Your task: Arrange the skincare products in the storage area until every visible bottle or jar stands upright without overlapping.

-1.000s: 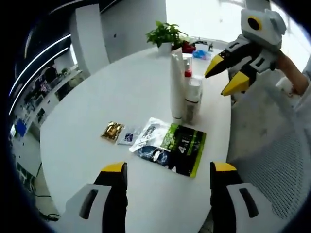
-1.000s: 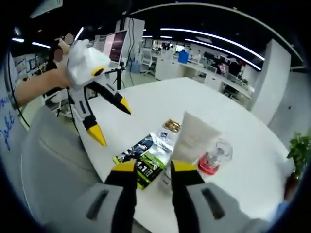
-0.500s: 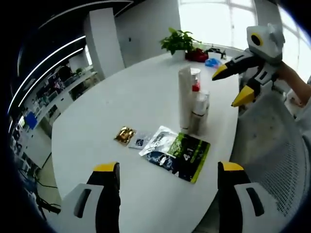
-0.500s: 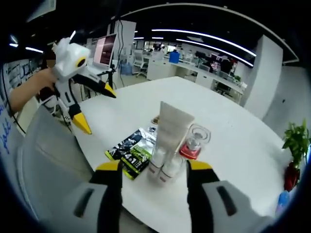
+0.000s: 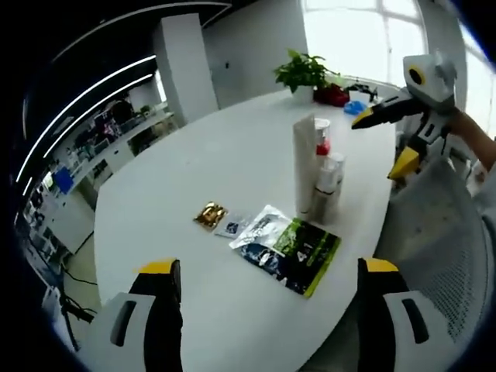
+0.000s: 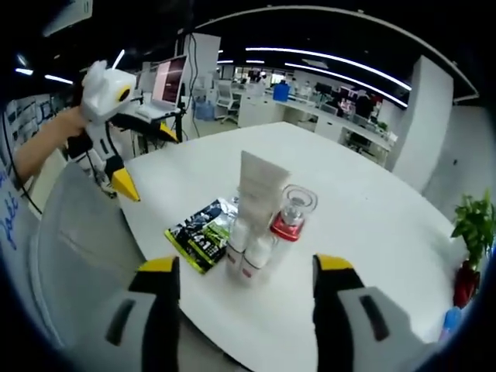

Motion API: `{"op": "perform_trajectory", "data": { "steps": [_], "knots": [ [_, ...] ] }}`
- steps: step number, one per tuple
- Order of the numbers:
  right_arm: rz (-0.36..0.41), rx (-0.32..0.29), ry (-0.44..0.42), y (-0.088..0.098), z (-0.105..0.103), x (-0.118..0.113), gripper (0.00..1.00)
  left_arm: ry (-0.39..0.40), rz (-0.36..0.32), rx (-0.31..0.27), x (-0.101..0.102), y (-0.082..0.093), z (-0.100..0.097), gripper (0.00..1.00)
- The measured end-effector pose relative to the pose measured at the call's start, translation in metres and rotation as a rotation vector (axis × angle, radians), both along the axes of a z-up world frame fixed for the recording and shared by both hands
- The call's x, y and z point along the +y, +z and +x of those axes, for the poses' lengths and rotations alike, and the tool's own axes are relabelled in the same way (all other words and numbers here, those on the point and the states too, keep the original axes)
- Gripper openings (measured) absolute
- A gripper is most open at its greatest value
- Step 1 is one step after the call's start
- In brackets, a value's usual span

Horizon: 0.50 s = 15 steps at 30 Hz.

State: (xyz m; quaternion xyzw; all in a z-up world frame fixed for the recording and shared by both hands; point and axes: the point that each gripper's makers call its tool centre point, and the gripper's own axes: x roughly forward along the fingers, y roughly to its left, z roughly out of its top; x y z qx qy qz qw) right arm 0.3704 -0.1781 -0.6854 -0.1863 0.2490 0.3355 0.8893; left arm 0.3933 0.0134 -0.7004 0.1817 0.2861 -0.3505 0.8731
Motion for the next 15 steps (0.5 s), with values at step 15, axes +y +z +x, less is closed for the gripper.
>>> {"op": "perform_trajectory", "data": {
  "steps": [15],
  "knots": [
    [0.004,-0.001,0.062,-0.008,-0.003,-0.016,0.84,0.15,-0.028,-0.052,-0.002,0.005,-0.01,0.97]
  ]
}}
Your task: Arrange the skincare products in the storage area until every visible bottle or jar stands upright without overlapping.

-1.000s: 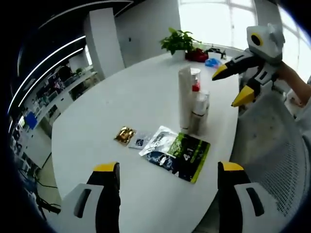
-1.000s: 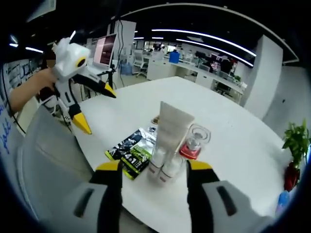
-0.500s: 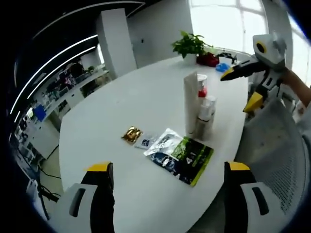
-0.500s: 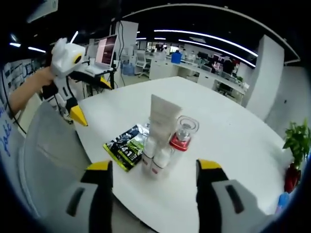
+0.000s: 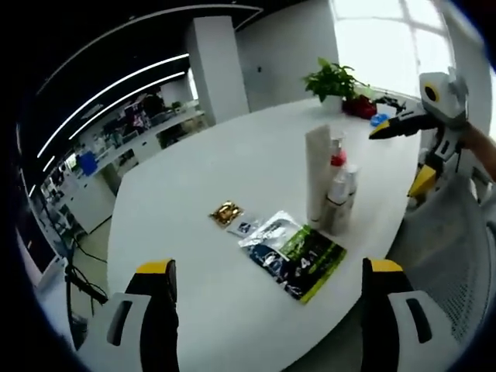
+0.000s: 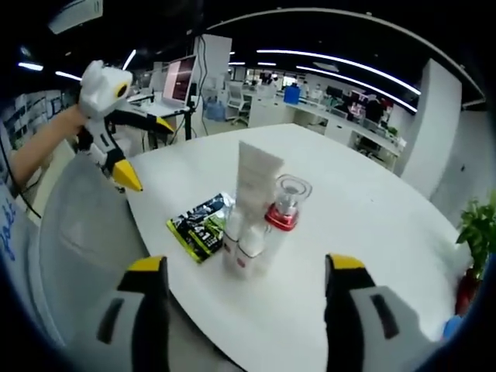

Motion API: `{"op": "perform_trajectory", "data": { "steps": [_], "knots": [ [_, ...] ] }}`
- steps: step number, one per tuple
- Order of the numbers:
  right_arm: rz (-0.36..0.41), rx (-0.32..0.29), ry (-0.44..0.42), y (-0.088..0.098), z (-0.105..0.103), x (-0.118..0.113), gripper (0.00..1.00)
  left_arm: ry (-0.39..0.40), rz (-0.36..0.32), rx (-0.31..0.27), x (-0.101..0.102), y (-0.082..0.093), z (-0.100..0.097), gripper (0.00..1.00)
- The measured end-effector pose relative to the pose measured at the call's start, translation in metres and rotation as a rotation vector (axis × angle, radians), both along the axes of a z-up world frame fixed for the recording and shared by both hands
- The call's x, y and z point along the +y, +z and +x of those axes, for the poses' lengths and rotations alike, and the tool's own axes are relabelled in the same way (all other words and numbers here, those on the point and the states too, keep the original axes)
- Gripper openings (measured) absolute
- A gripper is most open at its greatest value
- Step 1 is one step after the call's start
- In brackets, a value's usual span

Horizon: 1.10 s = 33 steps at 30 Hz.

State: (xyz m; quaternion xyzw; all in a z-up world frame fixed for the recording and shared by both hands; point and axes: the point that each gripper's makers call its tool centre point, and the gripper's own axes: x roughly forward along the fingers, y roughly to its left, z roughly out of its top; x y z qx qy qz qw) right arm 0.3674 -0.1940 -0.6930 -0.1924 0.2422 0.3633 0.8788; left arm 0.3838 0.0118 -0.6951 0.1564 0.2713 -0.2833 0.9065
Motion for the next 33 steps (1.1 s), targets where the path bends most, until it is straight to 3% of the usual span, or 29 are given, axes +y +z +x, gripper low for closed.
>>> {"op": "perform_trajectory", "data": {
  "steps": [14,25,33],
  "knots": [
    [0.059,-0.014,-0.012,0.004,-0.002,-0.006,0.95,0.013,-0.008,-0.029,-0.007,0.003,-0.006,0.97],
    [0.093,0.013,-0.044,0.002,-0.001,-0.003,0.99,-0.031,-0.069,-0.032,-0.019,0.008,0.008,0.97],
    [0.055,0.023,-0.05,-0.004,0.0,0.0,0.99,-0.041,-0.094,-0.009,-0.023,0.004,0.019,0.97]
  ]
}}
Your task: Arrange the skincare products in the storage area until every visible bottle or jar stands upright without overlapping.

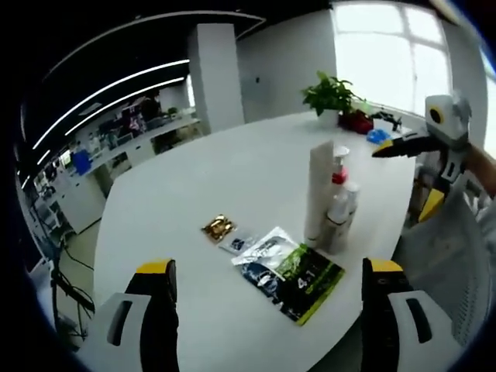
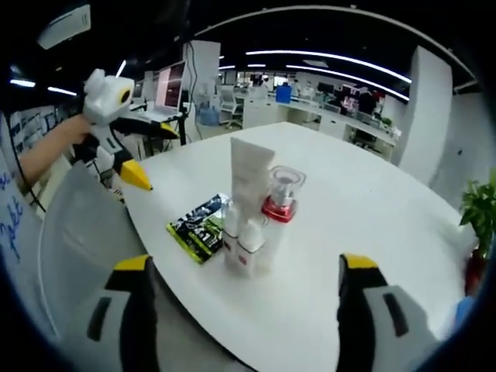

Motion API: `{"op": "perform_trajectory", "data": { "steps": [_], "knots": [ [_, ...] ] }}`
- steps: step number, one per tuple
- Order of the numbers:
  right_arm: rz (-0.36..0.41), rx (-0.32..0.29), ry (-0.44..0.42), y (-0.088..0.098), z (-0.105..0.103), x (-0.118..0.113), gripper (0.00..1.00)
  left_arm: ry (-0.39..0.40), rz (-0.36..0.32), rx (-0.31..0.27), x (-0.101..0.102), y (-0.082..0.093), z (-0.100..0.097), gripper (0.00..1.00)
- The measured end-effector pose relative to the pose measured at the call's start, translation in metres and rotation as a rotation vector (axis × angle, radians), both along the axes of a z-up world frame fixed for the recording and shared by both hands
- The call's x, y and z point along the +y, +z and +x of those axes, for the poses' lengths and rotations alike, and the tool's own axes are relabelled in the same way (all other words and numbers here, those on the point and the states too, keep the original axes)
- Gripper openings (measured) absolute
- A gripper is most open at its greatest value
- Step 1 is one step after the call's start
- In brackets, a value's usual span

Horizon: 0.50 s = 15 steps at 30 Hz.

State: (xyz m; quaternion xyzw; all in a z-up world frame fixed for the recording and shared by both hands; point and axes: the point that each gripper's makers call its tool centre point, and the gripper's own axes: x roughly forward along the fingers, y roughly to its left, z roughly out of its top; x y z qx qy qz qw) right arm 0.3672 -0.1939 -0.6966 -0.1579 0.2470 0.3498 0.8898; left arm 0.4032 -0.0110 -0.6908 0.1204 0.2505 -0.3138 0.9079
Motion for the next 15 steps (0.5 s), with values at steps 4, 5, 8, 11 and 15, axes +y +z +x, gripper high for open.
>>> {"op": "perform_trajectory", "data": {
  "steps": [4,5,8,11,15],
  "knots": [
    [0.011,0.006,-0.021,0.001,0.003,0.001,0.99,0.006,-0.004,0.028,0.008,-0.006,0.009,0.97],
    [0.017,0.004,-0.026,0.003,0.004,0.001,0.99,0.006,0.001,0.044,0.01,-0.008,0.012,0.97],
    [0.021,0.009,-0.032,0.004,0.007,0.003,0.99,-0.005,-0.008,0.054,0.012,-0.011,0.02,0.97],
    [0.014,0.018,-0.05,0.002,0.01,0.0,0.99,-0.039,-0.024,0.06,0.007,-0.012,0.027,0.97],
    [0.01,-0.006,-0.06,0.002,0.013,-0.001,0.98,-0.071,-0.018,0.062,0.003,-0.016,0.038,0.97]
  ]
}}
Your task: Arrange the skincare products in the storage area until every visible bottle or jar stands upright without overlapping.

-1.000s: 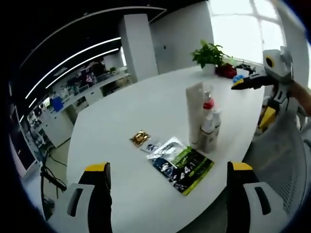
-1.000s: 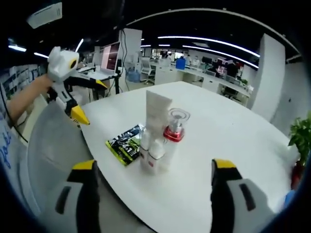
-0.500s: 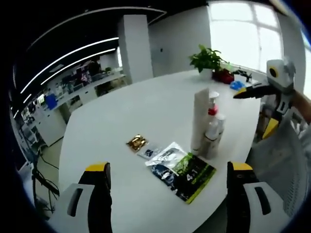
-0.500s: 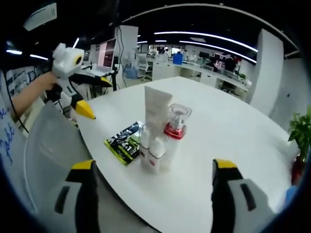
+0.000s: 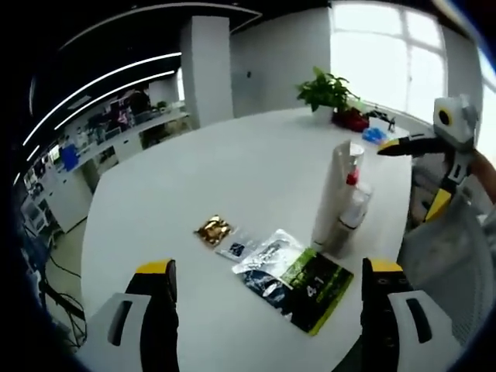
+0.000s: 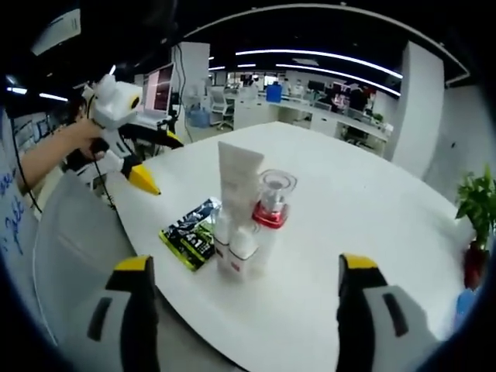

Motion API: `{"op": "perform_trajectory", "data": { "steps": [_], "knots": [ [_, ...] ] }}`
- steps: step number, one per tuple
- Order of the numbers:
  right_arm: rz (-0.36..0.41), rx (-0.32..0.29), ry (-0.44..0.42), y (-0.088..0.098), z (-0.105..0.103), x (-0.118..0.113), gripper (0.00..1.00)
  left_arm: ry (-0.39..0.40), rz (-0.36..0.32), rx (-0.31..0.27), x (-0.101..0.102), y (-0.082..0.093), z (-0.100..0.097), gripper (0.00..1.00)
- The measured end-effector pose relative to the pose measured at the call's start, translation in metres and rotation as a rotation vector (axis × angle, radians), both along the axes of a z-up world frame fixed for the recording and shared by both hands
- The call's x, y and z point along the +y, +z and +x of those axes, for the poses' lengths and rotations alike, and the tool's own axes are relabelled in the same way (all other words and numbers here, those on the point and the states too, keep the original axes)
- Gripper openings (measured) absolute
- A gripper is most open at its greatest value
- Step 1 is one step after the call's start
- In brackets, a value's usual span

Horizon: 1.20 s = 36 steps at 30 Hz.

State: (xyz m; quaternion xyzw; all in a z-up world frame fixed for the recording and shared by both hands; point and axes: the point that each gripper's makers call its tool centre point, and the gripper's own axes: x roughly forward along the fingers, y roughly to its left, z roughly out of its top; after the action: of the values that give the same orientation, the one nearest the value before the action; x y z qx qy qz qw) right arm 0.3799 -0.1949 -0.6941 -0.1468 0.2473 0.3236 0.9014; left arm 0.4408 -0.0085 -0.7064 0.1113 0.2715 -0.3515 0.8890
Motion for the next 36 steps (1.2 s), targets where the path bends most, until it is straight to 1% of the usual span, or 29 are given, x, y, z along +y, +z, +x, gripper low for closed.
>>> {"op": "perform_trajectory", "data": {
  "steps": [1,3,5,8,11,12,16,18,20,21,24,26,27,29,32,34,36],
  "knots": [
    [0.005,0.006,-0.004,-0.001,0.0,0.0,0.98,-0.013,0.004,0.004,-0.002,-0.003,0.003,0.97],
    [0.013,0.011,-0.011,-0.001,0.0,0.0,0.97,-0.033,0.032,0.025,-0.003,-0.009,0.005,0.97],
    [0.012,0.015,-0.018,-0.003,0.0,0.0,0.97,-0.037,0.047,0.022,-0.003,-0.013,0.012,0.96],
    [0.0,0.01,-0.031,-0.005,0.002,-0.003,0.97,-0.045,0.055,0.039,-0.004,-0.018,0.019,0.94],
    [-0.009,0.013,-0.041,-0.007,0.003,-0.006,0.96,-0.063,0.07,0.057,-0.006,-0.023,0.025,0.91],
    [0.004,0.012,-0.048,-0.006,0.004,-0.006,0.96,-0.064,0.079,0.063,-0.007,-0.026,0.028,0.9],
    [0.006,0.017,-0.052,-0.008,0.004,-0.006,0.95,-0.085,0.107,0.078,-0.008,-0.036,0.037,0.87],
    [0.002,0.021,-0.056,-0.009,0.005,-0.007,0.95,-0.09,0.121,0.088,-0.009,-0.041,0.041,0.82],
    [0.003,0.022,-0.061,-0.009,0.006,-0.007,0.94,-0.099,0.121,0.097,-0.01,-0.045,0.045,0.8],
    [0.003,0.025,-0.064,-0.01,0.006,-0.007,0.94,-0.108,0.121,0.117,-0.011,-0.048,0.045,0.8],
    [0.008,0.029,-0.068,-0.01,0.007,-0.008,0.94,-0.127,0.131,0.126,-0.015,-0.053,0.049,0.77],
    [0.019,0.032,-0.072,-0.009,0.007,-0.007,0.93,-0.142,0.134,0.136,-0.018,-0.055,0.052,0.71],
    [0.021,0.035,-0.072,-0.009,0.007,-0.007,0.92,-0.144,0.134,0.138,-0.018,-0.056,0.053,0.7],
    [0.028,0.023,-0.076,-0.007,0.009,-0.008,0.9,-0.15,0.14,0.136,-0.02,-0.058,0.059,0.71],
    [0.043,0.036,-0.066,-0.008,0.007,-0.005,0.9,-0.179,0.139,0.152,-0.025,-0.062,0.062,0.65],
    [0.051,0.04,-0.066,-0.008,0.006,-0.005,0.89,-0.198,0.136,0.165,-0.03,-0.065,0.063,0.64],
    [0.04,0.044,-0.061,-0.009,0.006,-0.005,0.88,-0.205,0.148,0.167,-0.033,-0.068,0.066,0.63]
  ]
}}
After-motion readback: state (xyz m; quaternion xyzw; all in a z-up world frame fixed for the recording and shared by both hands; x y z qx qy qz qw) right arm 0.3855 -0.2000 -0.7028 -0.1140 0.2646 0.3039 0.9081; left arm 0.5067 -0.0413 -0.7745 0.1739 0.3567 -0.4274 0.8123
